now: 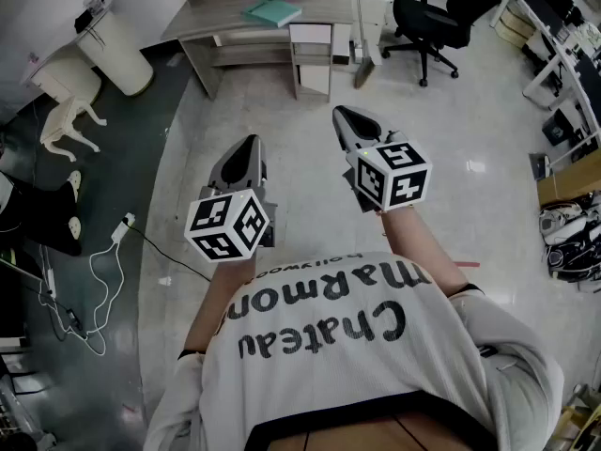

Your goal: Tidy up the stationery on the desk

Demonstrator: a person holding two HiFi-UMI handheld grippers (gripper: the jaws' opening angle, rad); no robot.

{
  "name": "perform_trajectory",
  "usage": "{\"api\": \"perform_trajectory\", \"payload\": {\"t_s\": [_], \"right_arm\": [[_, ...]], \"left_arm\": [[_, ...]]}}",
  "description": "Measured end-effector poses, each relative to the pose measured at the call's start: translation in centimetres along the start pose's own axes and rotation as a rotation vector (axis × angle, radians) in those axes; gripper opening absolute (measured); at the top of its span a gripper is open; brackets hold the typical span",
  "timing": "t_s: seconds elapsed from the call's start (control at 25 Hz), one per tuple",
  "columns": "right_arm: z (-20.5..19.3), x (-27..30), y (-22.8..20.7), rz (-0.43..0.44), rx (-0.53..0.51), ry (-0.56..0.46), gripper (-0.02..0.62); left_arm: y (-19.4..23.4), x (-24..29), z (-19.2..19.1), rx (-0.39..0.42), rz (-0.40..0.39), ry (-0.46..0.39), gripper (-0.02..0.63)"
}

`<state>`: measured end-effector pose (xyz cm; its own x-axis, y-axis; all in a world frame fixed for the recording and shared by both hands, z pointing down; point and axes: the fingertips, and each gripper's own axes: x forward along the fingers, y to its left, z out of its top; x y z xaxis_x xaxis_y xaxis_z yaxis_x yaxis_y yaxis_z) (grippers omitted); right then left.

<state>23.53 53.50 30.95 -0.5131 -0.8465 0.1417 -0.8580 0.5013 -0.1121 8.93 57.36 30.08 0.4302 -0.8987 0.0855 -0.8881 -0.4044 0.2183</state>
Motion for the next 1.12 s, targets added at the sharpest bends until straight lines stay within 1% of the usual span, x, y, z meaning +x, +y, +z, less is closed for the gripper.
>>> {"api": "perform_trajectory", "payload": {"t_s": [0.16, 0.52, 0.8, 0.92, 1.0, 1.12], "right_arm": [[-0.3, -0.2, -0.2, -0.005, 0.006, 0.005, 0.014], [0.3, 1.1, 0.1, -0.01, 0.001, 0.002, 0.014], [2.5, 2.9, 0.0, -0.034, 0.056, -0.064, 0.014], [3.2, 3.7, 0.4, -0.042, 0.061, -0.083, 0.014], [3.0, 4.3, 1.1, -0.043, 0.048, -0.076, 0.014], [1.4, 5.2, 2.3, -0.039, 0.044, -0.05, 0.014]], "left_arm": [[-0.1, -0.1, -0.2, 0.003, 0.004, 0.007, 0.017], [1.5, 0.3, 0.3, -0.004, 0.009, -0.002, 0.017], [3.7, 1.0, 2.3, 0.002, 0.004, -0.043, 0.017], [4.7, 1.0, 3.2, 0.016, -0.001, -0.06, 0.017], [5.4, 0.9, 3.3, 0.024, -0.003, -0.062, 0.017], [6.6, 0.5, 2.5, 0.024, -0.012, -0.046, 0.017]]}}
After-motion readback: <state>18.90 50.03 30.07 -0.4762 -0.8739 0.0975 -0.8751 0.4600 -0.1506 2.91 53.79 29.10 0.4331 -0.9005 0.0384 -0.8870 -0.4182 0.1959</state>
